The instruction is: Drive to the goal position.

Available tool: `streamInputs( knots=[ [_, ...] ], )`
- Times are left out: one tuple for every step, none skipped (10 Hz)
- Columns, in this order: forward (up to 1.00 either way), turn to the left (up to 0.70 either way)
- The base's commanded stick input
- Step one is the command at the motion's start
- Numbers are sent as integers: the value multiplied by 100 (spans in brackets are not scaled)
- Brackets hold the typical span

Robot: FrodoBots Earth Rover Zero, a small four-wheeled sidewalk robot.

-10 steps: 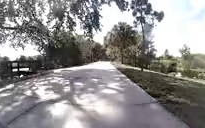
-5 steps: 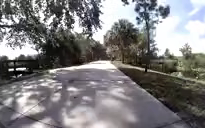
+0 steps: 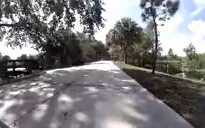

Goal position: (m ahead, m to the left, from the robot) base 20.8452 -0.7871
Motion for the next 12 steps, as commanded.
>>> streamInputs(
  knots=[
    [85,0],
    [85,0],
    [85,0],
    [85,0],
    [85,0],
    [85,0],
    [85,0],
    [85,0],
    [85,0],
    [85,0],
    [85,0],
    [85,0]
  ],
)
